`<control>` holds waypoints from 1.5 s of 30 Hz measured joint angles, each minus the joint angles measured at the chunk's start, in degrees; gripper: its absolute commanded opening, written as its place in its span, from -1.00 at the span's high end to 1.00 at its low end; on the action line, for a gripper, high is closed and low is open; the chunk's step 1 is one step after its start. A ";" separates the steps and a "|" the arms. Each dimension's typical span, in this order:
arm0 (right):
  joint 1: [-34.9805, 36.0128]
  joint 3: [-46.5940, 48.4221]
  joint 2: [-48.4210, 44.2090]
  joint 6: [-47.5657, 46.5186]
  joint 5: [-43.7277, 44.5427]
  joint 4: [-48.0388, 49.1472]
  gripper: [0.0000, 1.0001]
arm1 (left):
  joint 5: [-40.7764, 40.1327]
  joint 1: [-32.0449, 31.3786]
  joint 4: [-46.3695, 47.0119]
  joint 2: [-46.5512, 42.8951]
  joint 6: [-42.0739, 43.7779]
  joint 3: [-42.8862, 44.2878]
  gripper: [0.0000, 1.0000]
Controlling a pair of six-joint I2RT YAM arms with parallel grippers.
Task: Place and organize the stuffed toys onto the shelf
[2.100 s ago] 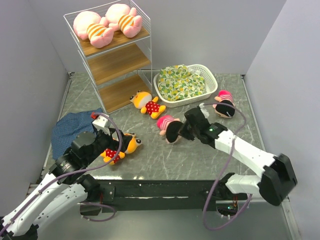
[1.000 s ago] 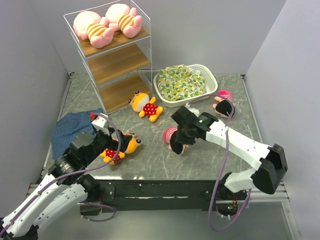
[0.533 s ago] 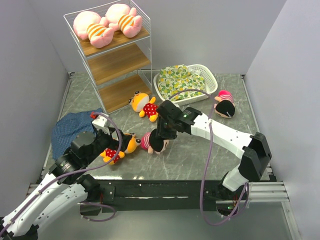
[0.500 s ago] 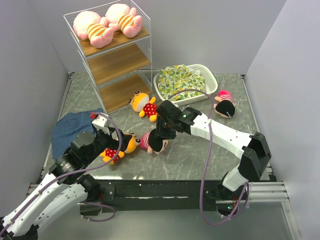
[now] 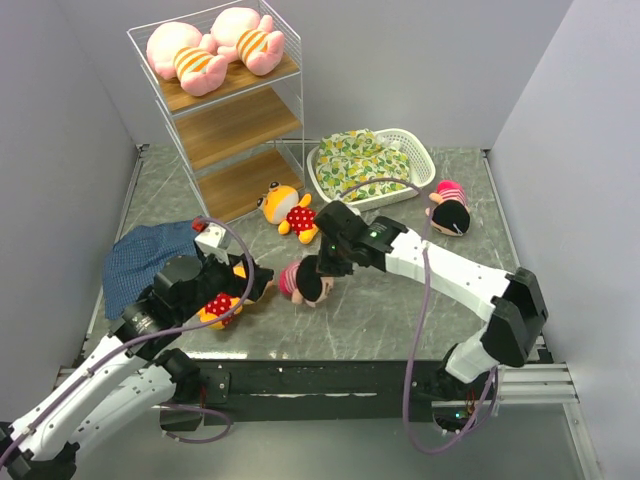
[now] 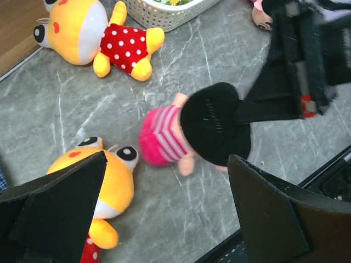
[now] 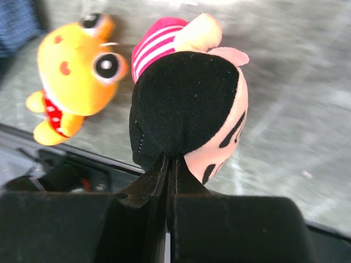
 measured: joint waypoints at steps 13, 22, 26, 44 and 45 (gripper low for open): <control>-0.11 -3.80 -18.73 1.88 19.52 -29.53 0.64 | -1.22 0.00 2.40 1.57 -0.24 0.50 -0.93; -0.02 2.03 -4.26 1.22 19.82 -32.15 0.17 | -1.31 0.00 2.32 -4.39 -0.20 0.48 -0.93; 0.20 9.40 3.58 0.35 17.77 -27.61 0.11 | -1.73 0.00 2.12 -3.76 -0.20 0.48 -0.93; -6.12 10.12 3.69 -3.89 5.64 -8.68 0.13 | -2.56 0.02 1.81 5.40 -4.61 4.66 -0.79; -7.21 7.32 1.05 -4.46 5.01 -7.17 0.13 | -1.77 0.02 1.84 6.19 -5.42 5.38 -0.75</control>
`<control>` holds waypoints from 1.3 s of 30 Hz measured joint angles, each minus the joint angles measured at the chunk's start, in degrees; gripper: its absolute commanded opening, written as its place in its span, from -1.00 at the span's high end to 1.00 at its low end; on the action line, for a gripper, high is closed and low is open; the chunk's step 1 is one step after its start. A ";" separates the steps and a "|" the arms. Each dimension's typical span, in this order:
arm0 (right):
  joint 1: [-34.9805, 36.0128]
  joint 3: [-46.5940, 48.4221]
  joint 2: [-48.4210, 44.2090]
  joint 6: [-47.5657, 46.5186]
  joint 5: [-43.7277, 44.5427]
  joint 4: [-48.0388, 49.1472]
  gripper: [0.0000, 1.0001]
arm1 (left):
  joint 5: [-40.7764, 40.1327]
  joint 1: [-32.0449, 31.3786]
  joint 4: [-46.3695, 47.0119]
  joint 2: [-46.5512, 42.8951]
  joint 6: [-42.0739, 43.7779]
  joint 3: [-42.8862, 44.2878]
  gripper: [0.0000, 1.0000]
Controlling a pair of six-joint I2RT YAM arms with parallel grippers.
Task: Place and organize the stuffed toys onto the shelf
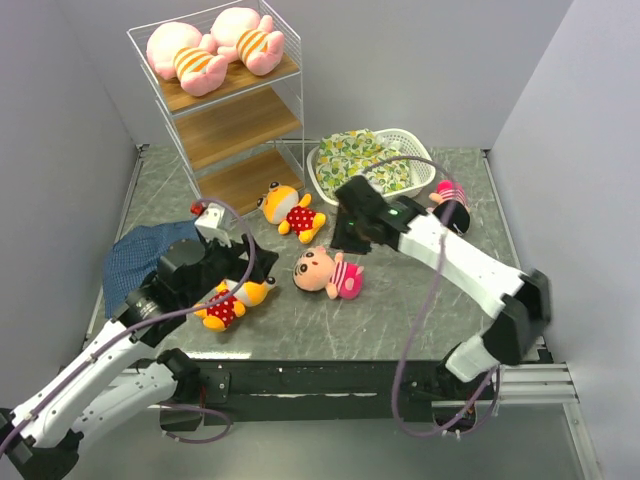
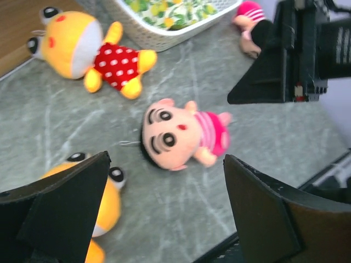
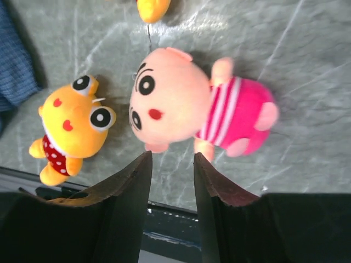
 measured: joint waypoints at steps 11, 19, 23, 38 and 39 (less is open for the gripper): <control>-2.84 -29.24 -45.99 -8.20 -5.40 16.68 0.00 | -3.04 -8.79 -1.49 24.28 -5.86 17.35 -0.57; -2.82 -35.41 -66.05 -8.81 -11.32 22.45 0.00 | -11.82 -19.58 -7.39 52.09 -8.24 36.54 -0.46; -2.82 -36.63 -72.50 -8.72 -14.03 22.75 0.00 | -14.60 -21.81 -10.58 64.11 -8.02 46.45 -0.40; -2.84 -35.65 -80.52 -8.33 -15.45 23.21 0.00 | -19.45 -24.70 -15.52 81.35 -6.45 53.16 0.02; -2.84 -35.65 -80.48 -8.15 -15.58 23.21 0.00 | -20.02 -24.94 -15.23 81.50 -6.21 52.74 0.16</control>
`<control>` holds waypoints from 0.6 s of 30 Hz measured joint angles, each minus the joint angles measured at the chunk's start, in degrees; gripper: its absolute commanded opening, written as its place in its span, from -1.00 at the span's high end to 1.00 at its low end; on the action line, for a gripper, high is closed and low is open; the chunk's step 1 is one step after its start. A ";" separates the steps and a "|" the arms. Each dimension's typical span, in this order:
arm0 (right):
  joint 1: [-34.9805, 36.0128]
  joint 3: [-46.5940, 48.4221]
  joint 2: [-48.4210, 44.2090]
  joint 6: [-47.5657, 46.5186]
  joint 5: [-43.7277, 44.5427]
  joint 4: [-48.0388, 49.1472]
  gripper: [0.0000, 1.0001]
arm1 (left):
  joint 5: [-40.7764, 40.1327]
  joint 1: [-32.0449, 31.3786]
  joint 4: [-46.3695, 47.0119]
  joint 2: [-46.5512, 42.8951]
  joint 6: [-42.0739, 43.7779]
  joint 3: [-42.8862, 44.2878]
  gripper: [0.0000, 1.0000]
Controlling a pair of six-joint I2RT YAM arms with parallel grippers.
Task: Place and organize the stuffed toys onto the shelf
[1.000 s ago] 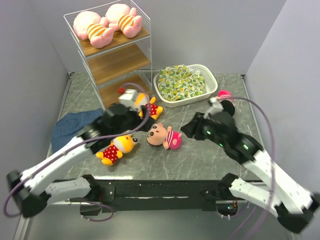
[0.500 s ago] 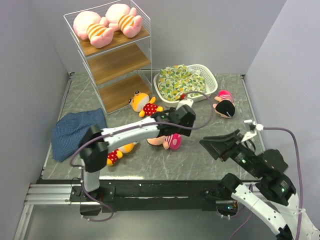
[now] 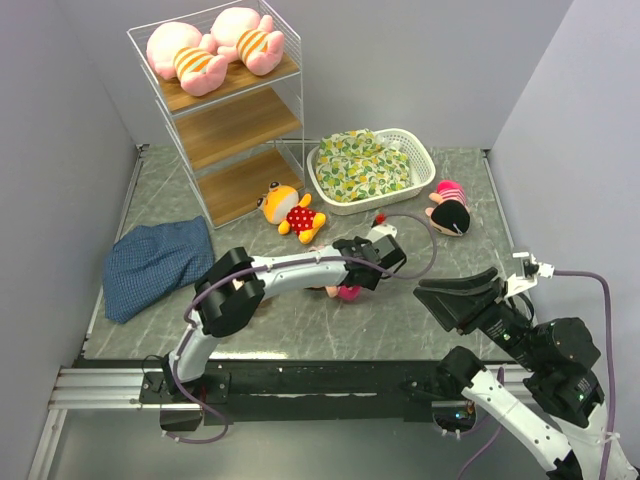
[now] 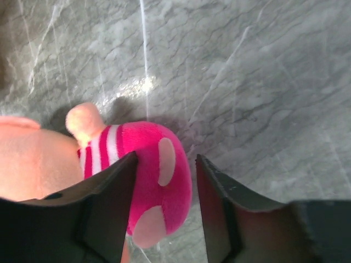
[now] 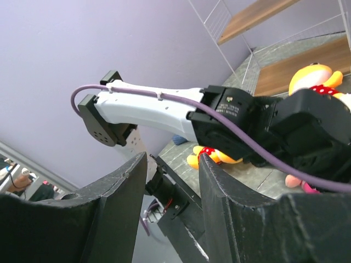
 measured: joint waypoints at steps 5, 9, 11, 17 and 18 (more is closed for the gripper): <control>0.00 0.00 0.59 0.42 -0.31 0.02 0.00 | -3.52 -1.22 1.70 -0.02 0.70 -3.87 0.78; 0.00 0.00 0.85 0.63 -0.28 0.00 0.00 | -6.82 -2.62 3.17 -1.18 0.76 -7.04 0.98; 0.00 0.00 0.85 0.68 -0.28 0.00 0.00 | -7.43 -3.32 2.43 -2.86 0.74 -8.41 0.98; 0.00 0.46 0.83 1.09 -0.26 -0.09 0.00 | -6.84 -4.35 -1.14 -10.05 3.28 -11.56 0.98; 0.00 0.61 0.81 1.09 -0.24 -0.09 0.00 | -6.67 -4.35 -1.42 -12.46 4.63 -12.11 0.98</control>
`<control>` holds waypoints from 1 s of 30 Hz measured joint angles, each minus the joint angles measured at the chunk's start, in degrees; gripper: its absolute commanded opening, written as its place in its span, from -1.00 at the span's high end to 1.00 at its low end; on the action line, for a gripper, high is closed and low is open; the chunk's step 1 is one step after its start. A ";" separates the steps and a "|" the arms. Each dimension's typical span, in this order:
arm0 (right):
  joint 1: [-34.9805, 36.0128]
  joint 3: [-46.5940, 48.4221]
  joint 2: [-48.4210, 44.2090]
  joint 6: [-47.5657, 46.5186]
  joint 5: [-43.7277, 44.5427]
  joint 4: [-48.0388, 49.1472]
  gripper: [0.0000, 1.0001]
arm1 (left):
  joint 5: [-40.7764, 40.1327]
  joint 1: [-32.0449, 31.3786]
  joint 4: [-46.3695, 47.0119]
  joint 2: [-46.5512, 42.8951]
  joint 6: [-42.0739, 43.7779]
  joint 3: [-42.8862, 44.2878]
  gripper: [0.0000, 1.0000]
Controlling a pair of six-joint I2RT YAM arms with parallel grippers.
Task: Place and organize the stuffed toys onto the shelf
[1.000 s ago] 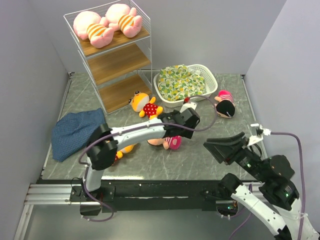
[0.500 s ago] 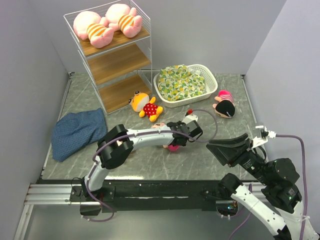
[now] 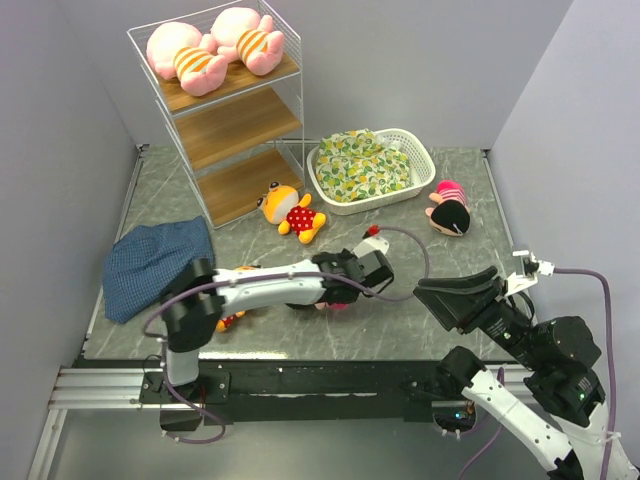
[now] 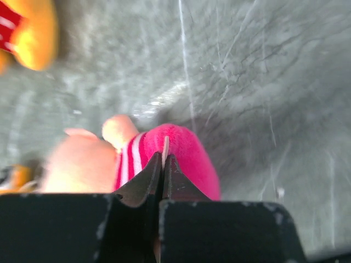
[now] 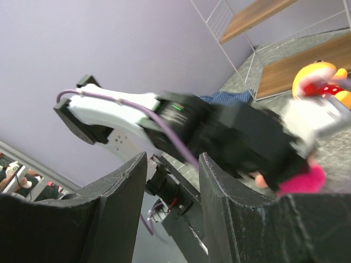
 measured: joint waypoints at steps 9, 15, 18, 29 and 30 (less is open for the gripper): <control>0.00 0.42 -1.70 0.24 1.53 -0.85 -0.01 | 1.38 0.00 -0.35 -17.18 17.29 4.09 0.98; 0.00 0.50 -1.70 0.39 1.79 -1.70 -0.04 | 4.48 3.26 3.08 -20.61 35.01 9.94 0.98; 0.00 0.57 -1.68 0.39 1.92 -1.88 -0.17 | 10.08 7.28 6.91 -23.26 45.31 8.48 0.98; 0.00 0.57 -0.52 0.31 2.43 -1.84 -1.00 | 30.51 25.09 19.69 -27.71 71.82 4.37 0.98; 0.00 0.57 -0.17 0.22 2.58 -1.84 -1.00 | 32.06 26.82 20.06 -27.30 73.00 4.59 0.98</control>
